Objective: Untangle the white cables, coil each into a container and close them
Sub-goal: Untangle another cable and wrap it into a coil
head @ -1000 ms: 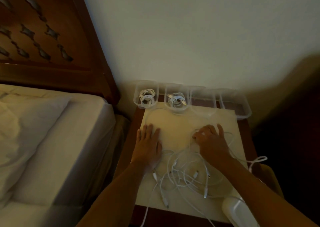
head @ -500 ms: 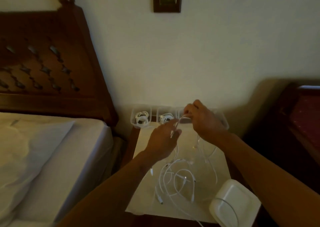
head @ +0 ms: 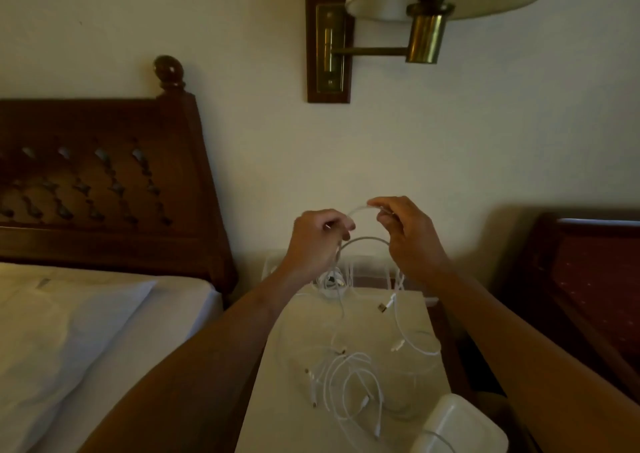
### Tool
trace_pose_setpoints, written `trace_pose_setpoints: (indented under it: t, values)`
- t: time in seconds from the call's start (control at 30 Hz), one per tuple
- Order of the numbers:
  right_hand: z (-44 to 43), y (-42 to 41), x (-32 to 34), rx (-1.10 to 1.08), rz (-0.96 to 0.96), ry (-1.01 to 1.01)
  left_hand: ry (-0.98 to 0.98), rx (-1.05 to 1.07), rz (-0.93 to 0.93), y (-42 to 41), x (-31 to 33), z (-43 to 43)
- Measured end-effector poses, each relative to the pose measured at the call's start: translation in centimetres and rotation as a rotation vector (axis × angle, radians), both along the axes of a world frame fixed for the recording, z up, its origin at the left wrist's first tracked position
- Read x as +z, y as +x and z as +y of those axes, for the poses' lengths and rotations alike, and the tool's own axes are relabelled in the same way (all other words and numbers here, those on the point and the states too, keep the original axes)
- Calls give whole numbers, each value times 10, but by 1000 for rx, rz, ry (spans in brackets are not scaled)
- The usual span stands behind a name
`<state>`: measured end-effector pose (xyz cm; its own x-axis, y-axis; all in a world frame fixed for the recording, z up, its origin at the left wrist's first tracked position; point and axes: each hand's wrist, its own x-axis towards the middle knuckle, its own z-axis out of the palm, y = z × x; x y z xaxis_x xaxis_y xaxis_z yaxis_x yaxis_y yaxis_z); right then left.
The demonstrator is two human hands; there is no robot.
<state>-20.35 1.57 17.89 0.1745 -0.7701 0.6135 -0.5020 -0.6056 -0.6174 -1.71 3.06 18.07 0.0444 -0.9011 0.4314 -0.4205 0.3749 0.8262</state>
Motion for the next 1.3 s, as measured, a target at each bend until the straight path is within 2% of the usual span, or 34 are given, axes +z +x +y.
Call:
trace_pose_setpoints:
  t: [0.07, 0.1, 0.23, 0.37, 0.43, 0.5, 0.57, 0.67, 0.73, 0.77, 0.8, 0.83, 0.97, 1.03, 1.13, 1.3]
  values:
    - [2, -7, -4, -11, -24, 169, 27, 4, 264, 7, 14, 0]
    - [4, -9, -9, -9, -8, 249, 24, -7, 319, 9, 18, 1]
    - [14, -9, -29, -30, 119, 390, 11, -91, 327, 8, 23, 8]
    - [17, -8, -33, -102, 340, 471, 69, -118, 551, 9, 24, 8]
    - [18, -11, -37, -126, 383, 515, 109, -119, 588, 17, 22, 7]
    - [20, -14, -36, -137, 306, 472, 190, -109, 480, 25, 19, 8]
    - [21, -13, -30, -163, 249, 377, 283, -53, 271, 30, 17, 9]
    - [21, -2, -19, -191, 341, 189, 209, -9, -171, 31, 23, 12]
    - [22, 9, -14, -164, 281, 140, 207, -92, -406, 20, 27, 19]
    - [22, 13, -11, -162, 229, 130, 201, -116, -461, 15, 27, 21]
    - [23, 15, -9, -167, 197, 115, 181, -137, -446, 11, 26, 23]
    - [24, 16, -10, -171, 185, 107, 171, -162, -355, 10, 27, 24]
    - [37, 11, -46, -182, 349, 158, 286, -332, 243, 22, 45, 28]
    - [44, 10, -71, -132, 330, 240, 315, -382, 290, 24, 52, 29]
    - [48, 9, -90, -40, 196, 319, 309, -401, 324, 25, 60, 34]
    - [49, -7, -101, -20, -14, 440, 236, -379, 442, 48, 82, 42]
